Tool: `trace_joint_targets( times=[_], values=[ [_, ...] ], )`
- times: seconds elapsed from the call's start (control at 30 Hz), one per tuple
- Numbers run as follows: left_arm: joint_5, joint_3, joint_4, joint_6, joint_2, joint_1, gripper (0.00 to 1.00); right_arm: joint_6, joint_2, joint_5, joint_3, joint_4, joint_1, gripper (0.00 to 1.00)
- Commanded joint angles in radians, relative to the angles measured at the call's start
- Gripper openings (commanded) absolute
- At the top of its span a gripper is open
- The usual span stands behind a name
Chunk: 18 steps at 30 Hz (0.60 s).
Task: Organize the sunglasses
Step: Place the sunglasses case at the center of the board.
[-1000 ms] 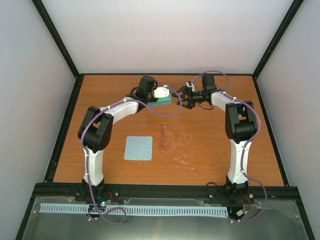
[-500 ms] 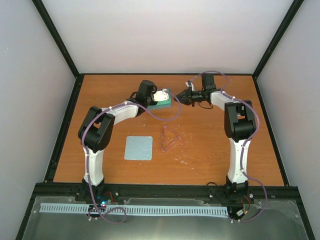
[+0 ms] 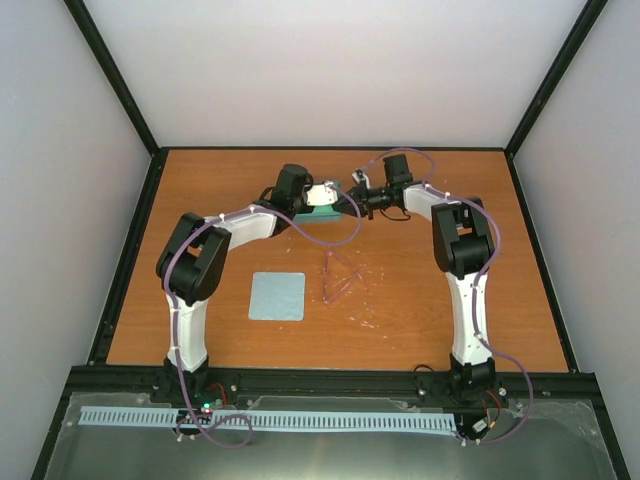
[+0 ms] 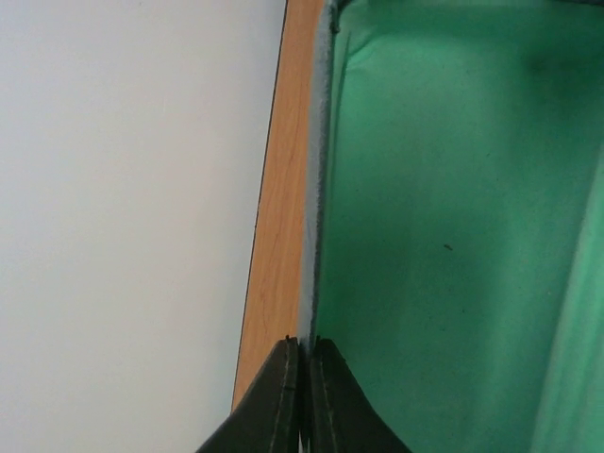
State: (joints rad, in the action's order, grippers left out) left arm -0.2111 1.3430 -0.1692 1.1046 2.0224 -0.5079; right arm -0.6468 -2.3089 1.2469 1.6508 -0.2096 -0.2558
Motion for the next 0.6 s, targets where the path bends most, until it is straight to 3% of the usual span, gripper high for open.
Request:
trace_joint_targets(
  times=[0.0,0.4,0.57],
  values=[
    [0.026,-0.003,-0.093,-0.039,-0.013,-0.014,0.07,0.076,-0.05,0.008,0.017,-0.102,-0.021,0.11],
    [0.008,-0.097,-0.165,-0.091,-0.027,-0.053,0.13,0.167,-0.097,-0.059,-0.015,-0.166,-0.031,0.1],
    [-0.007,-0.112,-0.157,-0.104,-0.049,-0.061,0.21,0.179,-0.099,-0.09,-0.025,-0.173,-0.031,0.1]
  ],
)
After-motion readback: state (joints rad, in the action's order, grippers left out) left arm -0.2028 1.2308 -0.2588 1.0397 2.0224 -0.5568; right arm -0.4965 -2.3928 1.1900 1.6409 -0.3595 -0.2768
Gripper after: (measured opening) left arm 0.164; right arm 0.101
